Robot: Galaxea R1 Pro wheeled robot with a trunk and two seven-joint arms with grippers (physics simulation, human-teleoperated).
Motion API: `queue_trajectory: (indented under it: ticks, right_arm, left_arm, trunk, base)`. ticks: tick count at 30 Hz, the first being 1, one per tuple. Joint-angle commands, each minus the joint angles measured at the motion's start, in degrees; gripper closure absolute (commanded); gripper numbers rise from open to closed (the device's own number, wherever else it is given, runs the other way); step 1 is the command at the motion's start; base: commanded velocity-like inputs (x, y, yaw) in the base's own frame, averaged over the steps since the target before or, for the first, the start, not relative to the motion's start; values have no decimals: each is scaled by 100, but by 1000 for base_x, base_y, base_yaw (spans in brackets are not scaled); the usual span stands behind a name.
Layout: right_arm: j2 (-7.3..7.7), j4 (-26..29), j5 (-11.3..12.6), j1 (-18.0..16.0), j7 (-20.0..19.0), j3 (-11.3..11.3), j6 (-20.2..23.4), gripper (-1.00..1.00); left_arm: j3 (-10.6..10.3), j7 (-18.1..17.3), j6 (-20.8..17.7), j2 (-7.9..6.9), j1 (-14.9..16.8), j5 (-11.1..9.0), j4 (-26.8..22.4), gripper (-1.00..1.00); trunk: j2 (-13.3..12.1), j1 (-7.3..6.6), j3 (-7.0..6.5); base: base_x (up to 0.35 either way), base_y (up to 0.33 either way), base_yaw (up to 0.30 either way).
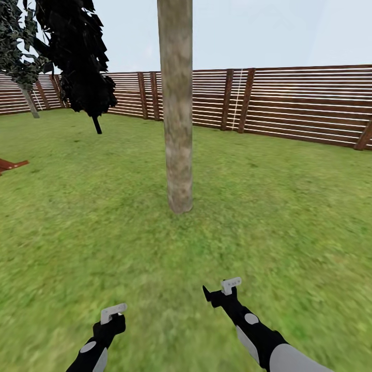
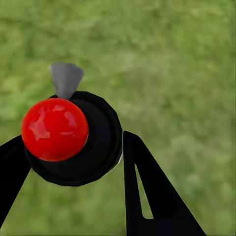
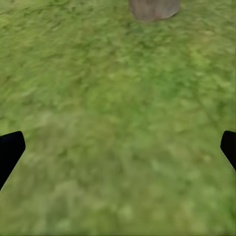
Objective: In the garden, pick up the pesticide atomizer on the floor and spray pesticide onto both trees until each tree trunk is fully covered.
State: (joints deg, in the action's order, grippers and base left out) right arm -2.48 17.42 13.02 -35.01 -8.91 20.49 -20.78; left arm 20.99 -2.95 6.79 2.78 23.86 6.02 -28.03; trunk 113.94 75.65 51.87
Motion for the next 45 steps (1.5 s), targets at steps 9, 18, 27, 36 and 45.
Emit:
queue_trajectory:
  ticks: [9,18,27,36,45]
  right_arm:
    - [-75,144,74,-5,-28,3,-18,-100]
    - [-34,3486,-1123,-462,-2955,39,3532,-100]
    - [-51,3605,-1810,-707,-4174,688,3796,100]
    - [-51,3617,-2540,-709,-5023,1047,3792,100]
    - [-51,3771,-2567,-709,-5068,1229,3795,100]
  left_arm:
    - [15,-999,-167,-183,36,94,-76,100]
    - [-697,-5897,-1612,-1880,490,1786,-1327,100]
    - [-1225,-6929,-1556,-1950,539,3096,-1671,100]
    - [-1931,-7335,-1549,-1858,577,3141,-2115,100]
    - [-2207,-7352,-1008,-1378,611,3131,-2224,100]
  trunk:
    - [2,-1,4]
    - [2,-1,4]
    - [2,-1,4]
    - [2,-1,4]
    - [2,-1,4]
  base:
    - [1,0,0]
    - [0,0,0]
    - [0,0,0]
    - [0,0,0]
    - [0,0,0]
